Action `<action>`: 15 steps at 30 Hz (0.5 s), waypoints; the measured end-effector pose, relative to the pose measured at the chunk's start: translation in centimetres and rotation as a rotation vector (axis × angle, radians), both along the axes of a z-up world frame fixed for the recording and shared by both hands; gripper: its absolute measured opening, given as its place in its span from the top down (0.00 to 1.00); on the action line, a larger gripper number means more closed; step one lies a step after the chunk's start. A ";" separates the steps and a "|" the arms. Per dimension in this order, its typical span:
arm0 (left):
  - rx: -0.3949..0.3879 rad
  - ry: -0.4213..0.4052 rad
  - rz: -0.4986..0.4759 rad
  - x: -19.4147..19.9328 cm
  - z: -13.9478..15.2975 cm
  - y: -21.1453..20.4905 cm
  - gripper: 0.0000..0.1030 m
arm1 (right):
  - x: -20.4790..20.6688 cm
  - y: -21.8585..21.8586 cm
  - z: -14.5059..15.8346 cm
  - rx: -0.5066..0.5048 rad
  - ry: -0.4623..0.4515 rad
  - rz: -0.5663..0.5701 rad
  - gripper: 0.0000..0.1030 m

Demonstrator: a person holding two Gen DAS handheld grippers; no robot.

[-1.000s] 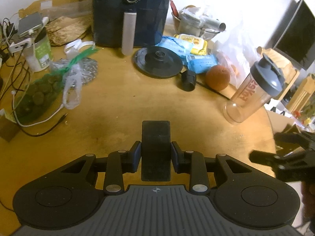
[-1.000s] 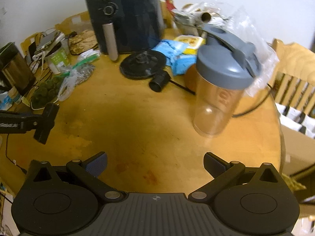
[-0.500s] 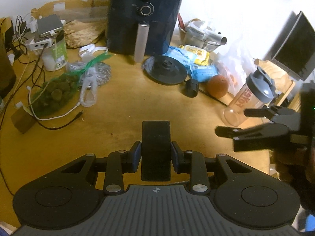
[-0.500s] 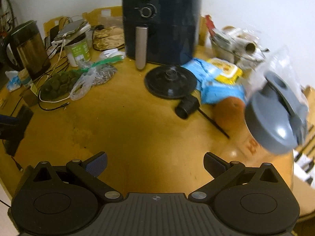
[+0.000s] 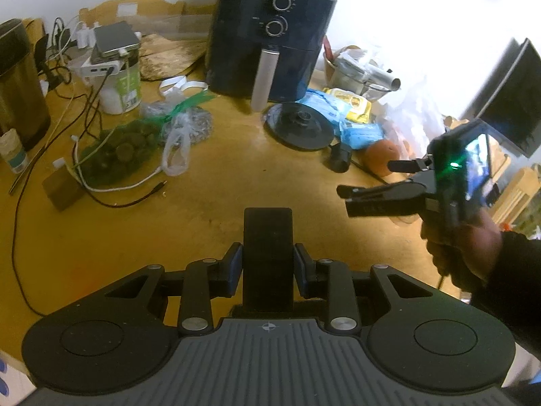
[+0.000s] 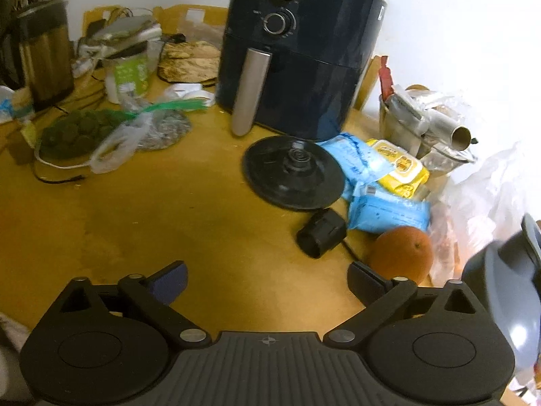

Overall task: Organize objects
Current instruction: 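Lower the right gripper onto the small black round cap and close on it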

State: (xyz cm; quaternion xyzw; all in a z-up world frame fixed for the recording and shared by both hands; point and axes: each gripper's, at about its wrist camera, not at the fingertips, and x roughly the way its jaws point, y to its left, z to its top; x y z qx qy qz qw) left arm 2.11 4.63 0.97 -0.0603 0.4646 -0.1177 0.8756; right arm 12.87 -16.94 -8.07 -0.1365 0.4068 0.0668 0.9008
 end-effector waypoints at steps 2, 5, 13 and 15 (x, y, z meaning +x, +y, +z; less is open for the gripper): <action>-0.002 0.005 0.015 -0.2 0.0 0.2 0.70 | 0.8 -0.1 -0.7 -0.042 -0.004 -0.015 0.13; -0.005 0.013 0.039 -0.4 0.0 0.6 0.70 | 1.6 -0.1 -1.8 -0.098 -0.020 -0.025 0.19; -0.004 0.031 0.089 -1.0 -0.1 1.1 0.70 | 4.4 0.1 -4.8 -0.259 -0.038 -0.013 0.36; -0.001 0.033 0.103 -1.1 -0.1 1.3 0.70 | 5.1 0.1 -5.4 -0.291 -0.035 -0.006 0.39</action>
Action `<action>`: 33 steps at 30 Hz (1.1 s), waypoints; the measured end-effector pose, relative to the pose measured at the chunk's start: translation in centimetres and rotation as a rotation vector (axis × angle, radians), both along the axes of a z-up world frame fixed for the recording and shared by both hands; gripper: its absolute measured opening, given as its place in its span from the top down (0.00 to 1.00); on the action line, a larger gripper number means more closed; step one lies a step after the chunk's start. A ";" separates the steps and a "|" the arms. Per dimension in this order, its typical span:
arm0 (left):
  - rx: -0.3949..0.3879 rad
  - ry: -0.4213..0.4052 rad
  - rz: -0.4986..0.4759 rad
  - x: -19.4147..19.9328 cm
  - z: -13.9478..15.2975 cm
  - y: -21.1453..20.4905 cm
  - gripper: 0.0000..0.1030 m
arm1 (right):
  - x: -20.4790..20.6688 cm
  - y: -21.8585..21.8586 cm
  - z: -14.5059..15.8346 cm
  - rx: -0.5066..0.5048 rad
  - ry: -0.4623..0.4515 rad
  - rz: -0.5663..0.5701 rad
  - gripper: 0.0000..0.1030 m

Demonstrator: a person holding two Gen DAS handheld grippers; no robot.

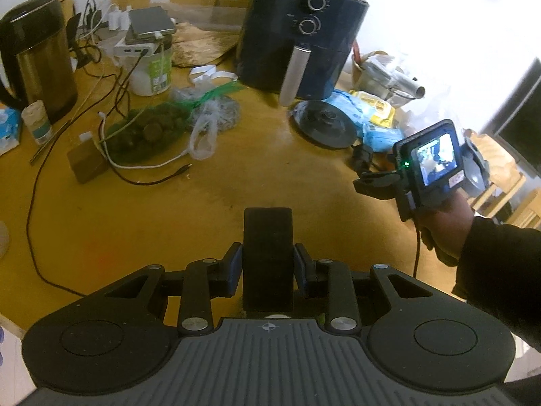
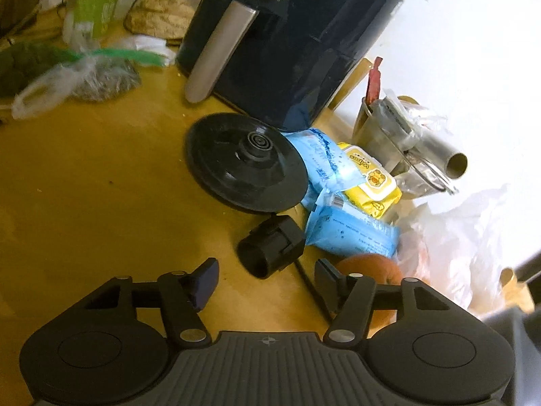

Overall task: Organize objects
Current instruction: 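Lower the right gripper onto the small black round cap and close on it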

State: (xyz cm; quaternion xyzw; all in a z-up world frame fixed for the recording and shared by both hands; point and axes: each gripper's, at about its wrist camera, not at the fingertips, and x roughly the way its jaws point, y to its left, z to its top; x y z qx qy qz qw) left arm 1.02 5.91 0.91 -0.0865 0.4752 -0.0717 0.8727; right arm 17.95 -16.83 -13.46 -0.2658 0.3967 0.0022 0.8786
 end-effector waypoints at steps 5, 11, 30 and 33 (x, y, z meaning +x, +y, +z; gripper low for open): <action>0.003 0.008 0.037 -0.3 -0.1 0.3 0.70 | 1.5 -0.1 -1.1 -0.068 -0.001 0.021 0.49; -0.001 0.015 0.073 -0.6 -0.2 0.4 0.69 | 3.1 -1.0 -1.9 -0.056 0.008 -0.010 0.56; -0.008 0.000 0.061 0.3 0.1 -0.5 0.69 | 2.6 -3.2 0.8 0.230 0.010 -0.033 0.94; -0.014 -0.004 0.043 0.5 0.1 -0.8 0.69 | 1.9 -3.2 1.6 0.292 0.040 -0.031 0.94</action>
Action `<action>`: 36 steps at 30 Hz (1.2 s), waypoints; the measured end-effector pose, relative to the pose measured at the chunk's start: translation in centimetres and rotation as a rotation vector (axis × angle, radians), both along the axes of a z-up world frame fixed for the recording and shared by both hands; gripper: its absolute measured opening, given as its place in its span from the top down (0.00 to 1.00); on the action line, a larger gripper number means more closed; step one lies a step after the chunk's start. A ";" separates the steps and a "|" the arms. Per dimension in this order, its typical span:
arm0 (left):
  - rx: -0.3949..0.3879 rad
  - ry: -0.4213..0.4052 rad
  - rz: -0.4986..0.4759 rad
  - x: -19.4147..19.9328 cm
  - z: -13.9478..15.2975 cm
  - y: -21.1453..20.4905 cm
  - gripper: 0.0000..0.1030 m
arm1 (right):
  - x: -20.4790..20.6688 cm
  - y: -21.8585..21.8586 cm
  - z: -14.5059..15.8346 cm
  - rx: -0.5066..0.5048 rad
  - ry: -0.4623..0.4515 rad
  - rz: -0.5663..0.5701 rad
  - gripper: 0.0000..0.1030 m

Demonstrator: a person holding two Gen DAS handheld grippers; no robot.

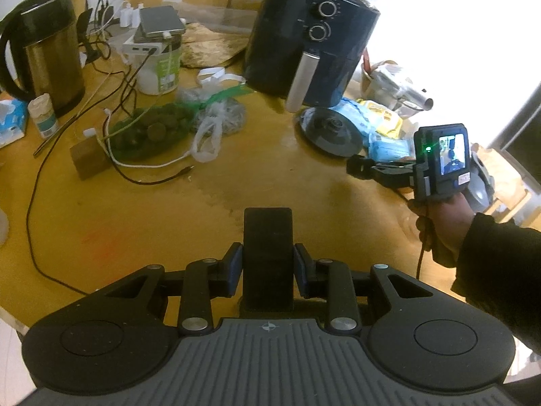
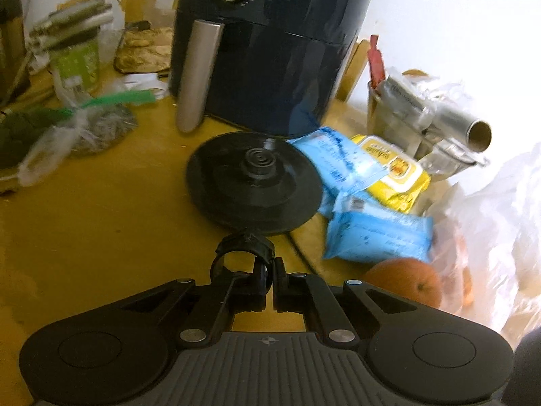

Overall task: Organize objects
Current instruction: 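Lower the right gripper onto the small black round cap and close on it, then lift the black cap with the right gripper while the left gripper holds the block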

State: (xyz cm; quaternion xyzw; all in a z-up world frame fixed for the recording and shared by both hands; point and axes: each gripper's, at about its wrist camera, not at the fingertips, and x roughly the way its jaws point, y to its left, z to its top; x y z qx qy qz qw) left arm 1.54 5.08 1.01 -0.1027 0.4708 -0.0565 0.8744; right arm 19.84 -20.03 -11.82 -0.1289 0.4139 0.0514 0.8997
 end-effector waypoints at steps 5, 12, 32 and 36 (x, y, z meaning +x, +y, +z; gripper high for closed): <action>-0.009 -0.003 -0.029 0.4 -0.2 -0.4 0.69 | -1.1 0.1 1.0 0.097 0.093 0.025 0.94; -0.022 -0.008 -0.063 0.8 -0.2 -0.8 0.69 | -2.6 0.4 1.3 0.154 0.260 0.079 0.94; -0.033 -0.008 -0.105 1.4 -0.3 -1.0 0.69 | -5.4 0.1 1.1 0.241 0.300 0.101 0.79; -0.034 -0.008 -0.101 1.3 -0.3 -0.7 0.69 | -6.5 0.1 1.8 0.259 0.254 0.130 0.51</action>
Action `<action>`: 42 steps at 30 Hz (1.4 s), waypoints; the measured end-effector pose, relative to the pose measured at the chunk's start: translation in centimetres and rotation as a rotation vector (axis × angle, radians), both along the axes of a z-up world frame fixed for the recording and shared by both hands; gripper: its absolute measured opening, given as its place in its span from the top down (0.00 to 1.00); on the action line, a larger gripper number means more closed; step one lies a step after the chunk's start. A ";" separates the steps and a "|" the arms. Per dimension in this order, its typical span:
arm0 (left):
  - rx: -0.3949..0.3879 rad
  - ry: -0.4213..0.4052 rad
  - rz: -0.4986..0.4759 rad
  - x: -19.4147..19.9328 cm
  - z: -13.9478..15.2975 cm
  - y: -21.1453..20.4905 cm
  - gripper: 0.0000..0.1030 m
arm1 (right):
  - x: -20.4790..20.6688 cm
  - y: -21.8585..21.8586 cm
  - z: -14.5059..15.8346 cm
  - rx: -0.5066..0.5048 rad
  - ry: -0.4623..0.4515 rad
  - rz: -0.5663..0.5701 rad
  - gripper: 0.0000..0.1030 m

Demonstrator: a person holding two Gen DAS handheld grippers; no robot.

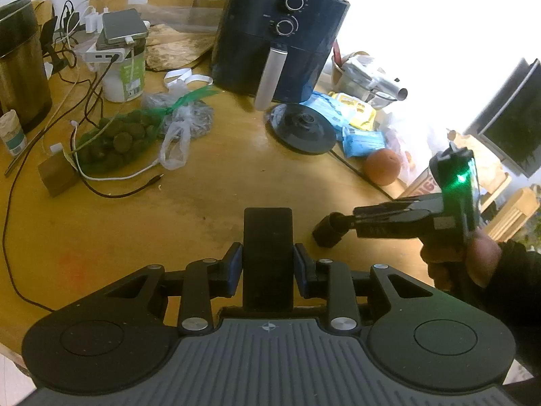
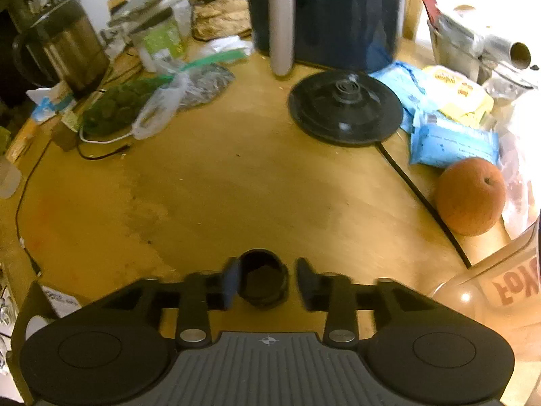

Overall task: Organize objects
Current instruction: 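Lift the black cap with the right gripper while the left gripper holds the block, then carry both objects over the box and open the left gripper to drop the block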

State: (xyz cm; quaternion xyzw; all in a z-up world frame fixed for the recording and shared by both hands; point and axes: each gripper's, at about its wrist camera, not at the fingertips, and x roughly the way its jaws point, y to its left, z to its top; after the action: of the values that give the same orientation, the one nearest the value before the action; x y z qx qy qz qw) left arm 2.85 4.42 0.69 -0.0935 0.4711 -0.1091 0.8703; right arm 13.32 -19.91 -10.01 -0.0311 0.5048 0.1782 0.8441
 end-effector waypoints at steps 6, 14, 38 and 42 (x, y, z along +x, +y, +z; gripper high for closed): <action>0.001 0.000 0.000 0.0 0.0 0.1 0.69 | -1.0 0.8 -0.3 0.018 -0.032 -0.005 0.49; 0.008 -0.004 -0.016 -0.7 0.3 0.1 0.69 | -1.6 2.3 -1.9 -0.067 -0.089 -0.024 0.61; 0.005 -0.047 -0.125 -2.1 1.2 1.0 0.70 | -8.4 0.8 6.9 0.022 -0.201 -0.142 0.61; -0.002 -0.057 -0.153 -2.2 1.2 1.2 0.69 | -9.8 0.8 7.9 0.033 -0.210 -0.169 0.61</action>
State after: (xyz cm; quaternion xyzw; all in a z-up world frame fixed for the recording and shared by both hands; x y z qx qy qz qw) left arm 0.60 5.58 1.92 -0.0549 0.4516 -0.1785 0.8725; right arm 3.53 -19.13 -2.14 0.0070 0.4117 0.1103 0.9046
